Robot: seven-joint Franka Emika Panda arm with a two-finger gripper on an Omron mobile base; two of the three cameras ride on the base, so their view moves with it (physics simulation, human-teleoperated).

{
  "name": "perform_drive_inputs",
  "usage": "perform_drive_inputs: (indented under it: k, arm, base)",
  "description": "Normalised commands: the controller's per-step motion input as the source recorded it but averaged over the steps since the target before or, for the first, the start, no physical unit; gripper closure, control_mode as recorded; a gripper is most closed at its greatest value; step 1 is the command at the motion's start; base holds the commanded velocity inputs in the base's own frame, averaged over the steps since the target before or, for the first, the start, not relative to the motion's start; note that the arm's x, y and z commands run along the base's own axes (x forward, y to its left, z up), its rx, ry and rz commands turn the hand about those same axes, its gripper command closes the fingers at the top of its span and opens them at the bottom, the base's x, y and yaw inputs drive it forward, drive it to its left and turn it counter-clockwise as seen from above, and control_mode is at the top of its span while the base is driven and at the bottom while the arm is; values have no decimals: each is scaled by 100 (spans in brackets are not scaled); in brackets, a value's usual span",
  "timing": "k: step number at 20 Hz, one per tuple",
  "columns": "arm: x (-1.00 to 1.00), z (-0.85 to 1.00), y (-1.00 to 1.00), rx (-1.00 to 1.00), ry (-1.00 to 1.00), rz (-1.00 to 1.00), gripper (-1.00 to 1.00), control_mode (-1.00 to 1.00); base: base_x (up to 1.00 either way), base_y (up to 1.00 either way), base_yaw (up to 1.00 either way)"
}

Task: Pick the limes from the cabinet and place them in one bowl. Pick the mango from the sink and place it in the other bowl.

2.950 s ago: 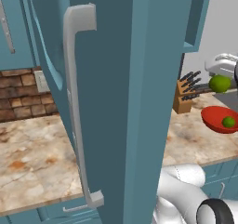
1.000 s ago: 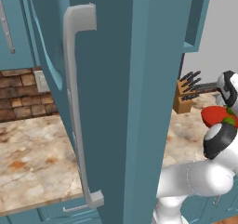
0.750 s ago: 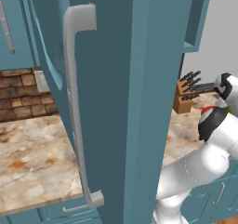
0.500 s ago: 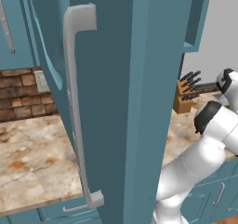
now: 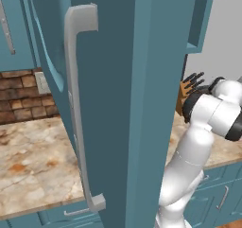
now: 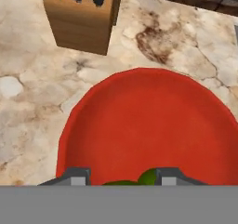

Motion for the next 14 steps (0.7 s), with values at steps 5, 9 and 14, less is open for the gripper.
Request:
perform_drive_inputs:
  k: [5,9,14]
  arm:
    - [55,-39,-29,0,-3,8,-100,-100]
    - [78,-39,-53,1,-3,14,-100,-100]
    - [57,5,-29,7,0,4,-100,-100]
  base:
    - [0,0,0]
    - [0,0,0]
    - [0,0,0]
